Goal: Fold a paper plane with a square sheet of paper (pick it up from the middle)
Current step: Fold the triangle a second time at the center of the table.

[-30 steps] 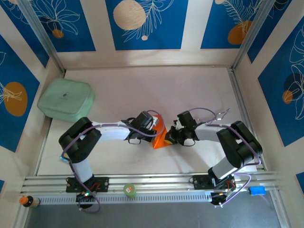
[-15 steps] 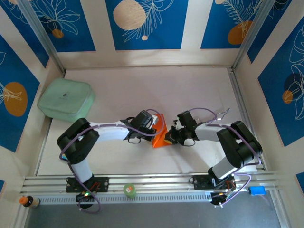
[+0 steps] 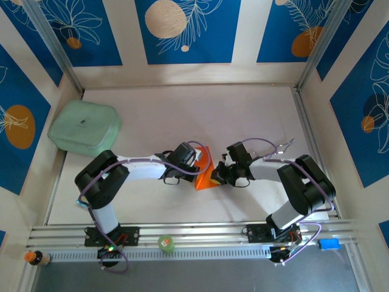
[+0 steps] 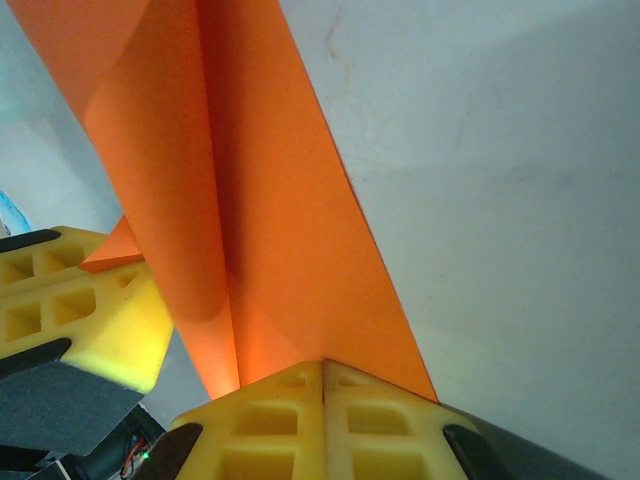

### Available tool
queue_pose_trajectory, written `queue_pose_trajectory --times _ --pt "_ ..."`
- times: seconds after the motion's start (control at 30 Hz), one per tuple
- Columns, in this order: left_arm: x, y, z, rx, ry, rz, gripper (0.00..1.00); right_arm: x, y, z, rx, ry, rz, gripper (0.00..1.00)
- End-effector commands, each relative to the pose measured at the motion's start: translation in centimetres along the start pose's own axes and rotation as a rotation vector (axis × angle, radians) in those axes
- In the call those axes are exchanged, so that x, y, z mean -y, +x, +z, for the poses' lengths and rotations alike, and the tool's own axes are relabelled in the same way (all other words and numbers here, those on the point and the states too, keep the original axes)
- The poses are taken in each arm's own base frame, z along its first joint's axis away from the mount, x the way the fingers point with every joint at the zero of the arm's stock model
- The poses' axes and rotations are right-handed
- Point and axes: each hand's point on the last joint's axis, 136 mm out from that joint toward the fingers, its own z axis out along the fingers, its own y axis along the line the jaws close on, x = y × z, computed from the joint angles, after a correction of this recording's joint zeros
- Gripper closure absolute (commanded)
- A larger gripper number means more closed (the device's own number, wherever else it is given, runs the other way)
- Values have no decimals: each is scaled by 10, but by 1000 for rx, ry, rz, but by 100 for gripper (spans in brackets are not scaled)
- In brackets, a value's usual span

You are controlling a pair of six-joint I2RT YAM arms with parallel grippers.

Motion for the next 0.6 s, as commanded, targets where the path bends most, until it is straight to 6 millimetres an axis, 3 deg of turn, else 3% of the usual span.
queue_pose_trajectory --times 0.0,0.2,0.57 --pt "4 -7 2 5 26 15 100 16 5 3 -24 52 39 100" --pt "7 -14 -6 45 36 29 99 16 5 3 -23 52 41 100" --pt "-1 -7 -1 13 -1 22 99 15 5 2 -24 48 38 100"
